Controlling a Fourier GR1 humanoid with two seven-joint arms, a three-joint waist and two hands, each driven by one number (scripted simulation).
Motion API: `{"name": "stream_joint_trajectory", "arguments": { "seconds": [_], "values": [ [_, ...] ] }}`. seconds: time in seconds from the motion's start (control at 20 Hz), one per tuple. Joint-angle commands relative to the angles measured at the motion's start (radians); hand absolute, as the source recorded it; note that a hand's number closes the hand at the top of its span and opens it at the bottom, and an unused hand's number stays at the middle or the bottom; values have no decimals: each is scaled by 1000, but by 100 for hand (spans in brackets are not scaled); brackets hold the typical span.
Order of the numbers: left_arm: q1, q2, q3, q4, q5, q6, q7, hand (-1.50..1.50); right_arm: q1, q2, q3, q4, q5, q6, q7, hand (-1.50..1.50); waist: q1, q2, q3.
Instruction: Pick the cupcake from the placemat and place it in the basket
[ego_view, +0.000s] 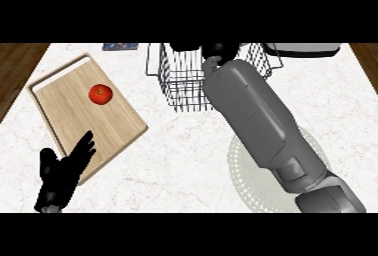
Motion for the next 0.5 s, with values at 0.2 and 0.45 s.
{"name": "stream_joint_trajectory", "arguments": {
  "seconds": [0.2,0.45],
  "values": [
    [51,-7,-8,18,-10,3,45,0,3,-39,33,206,126,11,22,150,-7,4,-14],
    [30,-22,-7,29,-13,13,75,0,-13,-92,41,168,131,113,-19,-150,-22,-1,-13]
  ]
}}
